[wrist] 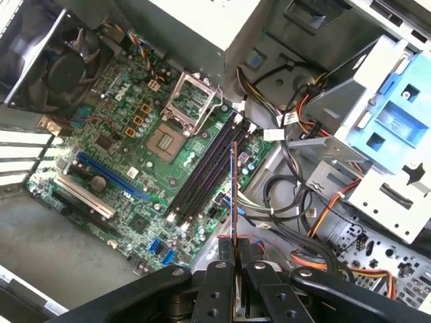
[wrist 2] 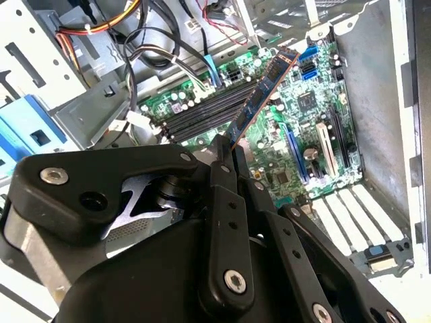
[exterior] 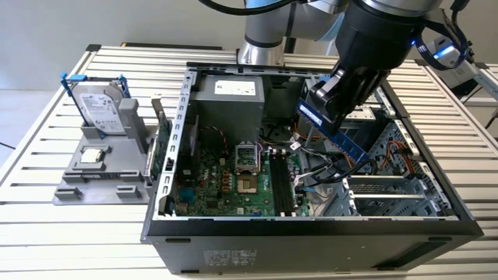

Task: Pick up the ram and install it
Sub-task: 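Insert the ram into the slot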

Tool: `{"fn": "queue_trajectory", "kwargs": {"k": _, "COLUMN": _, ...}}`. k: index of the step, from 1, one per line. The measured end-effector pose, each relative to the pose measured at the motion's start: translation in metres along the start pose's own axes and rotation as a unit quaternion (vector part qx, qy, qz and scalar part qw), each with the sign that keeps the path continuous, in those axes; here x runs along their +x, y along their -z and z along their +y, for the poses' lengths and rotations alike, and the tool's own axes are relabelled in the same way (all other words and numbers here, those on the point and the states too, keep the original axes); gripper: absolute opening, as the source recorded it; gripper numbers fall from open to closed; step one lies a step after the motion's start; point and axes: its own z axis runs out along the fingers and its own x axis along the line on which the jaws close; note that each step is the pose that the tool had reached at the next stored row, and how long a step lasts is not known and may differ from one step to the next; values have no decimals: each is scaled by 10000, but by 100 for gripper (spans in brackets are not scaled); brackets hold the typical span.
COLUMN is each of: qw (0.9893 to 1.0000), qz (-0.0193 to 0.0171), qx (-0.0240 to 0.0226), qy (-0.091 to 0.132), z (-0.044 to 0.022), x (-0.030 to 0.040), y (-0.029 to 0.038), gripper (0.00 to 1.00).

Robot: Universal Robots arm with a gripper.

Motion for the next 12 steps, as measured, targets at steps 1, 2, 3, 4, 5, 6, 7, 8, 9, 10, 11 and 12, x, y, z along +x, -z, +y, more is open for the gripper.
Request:
{"fn": "queue_trajectory", "kwargs": {"k": 1, "qw": 10000, "qz": -1, "qx": 0, "qy": -26, "z": 0, "x": 0, "y": 0, "gripper": 0}}
{"fn": "queue_trajectory", "kwargs": {"k": 2, "qw": 10000, "qz": -1, "qx": -1, "qy": -54, "z": 0, "x": 0, "y": 0, "gripper": 0}}
{"fn": "queue_trajectory", "kwargs": {"k": 3, "qw": 10000, "qz": -2, "qx": -1, "qy": -82, "z": 0, "x": 0, "y": 0, "gripper": 0}}
{"fn": "queue_trajectory", "kwargs": {"k": 4, "qw": 9999, "qz": -2, "qx": -1, "qy": -110, "z": 0, "x": 0, "y": 0, "gripper": 0}}
{"fn": "queue_trajectory", "kwargs": {"k": 5, "qw": 9999, "qz": -2, "qx": -2, "qy": -135, "z": 0, "x": 0, "y": 0, "gripper": 0}}
{"fn": "queue_trajectory", "kwargs": {"k": 6, "qw": 9999, "qz": -3, "qx": -2, "qy": -160, "z": 0, "x": 0, "y": 0, "gripper": 0}}
{"fn": "queue_trajectory", "kwargs": {"k": 7, "qw": 9998, "qz": -3, "qx": -2, "qy": -182, "z": 0, "x": 0, "y": 0, "gripper": 0}}
{"fn": "queue_trajectory", "kwargs": {"k": 8, "qw": 9998, "qz": -4, "qx": -2, "qy": -208, "z": 0, "x": 0, "y": 0, "gripper": 0}}
{"fn": "queue_trajectory", "kwargs": {"k": 9, "qw": 9997, "qz": -4, "qx": -2, "qy": -231, "z": 0, "x": 0, "y": 0, "gripper": 0}}
{"fn": "queue_trajectory", "kwargs": {"k": 10, "qw": 9997, "qz": -4, "qx": -3, "qy": -255, "z": 0, "x": 0, "y": 0, "gripper": 0}}
{"fn": "queue_trajectory", "kwargs": {"k": 11, "qw": 9996, "qz": -5, "qx": -3, "qy": -279, "z": 0, "x": 0, "y": 0, "gripper": 0}}
{"fn": "queue_trajectory", "kwargs": {"k": 12, "qw": 9995, "qz": -5, "qx": -3, "qy": -302, "z": 0, "x": 0, "y": 0, "gripper": 0}}
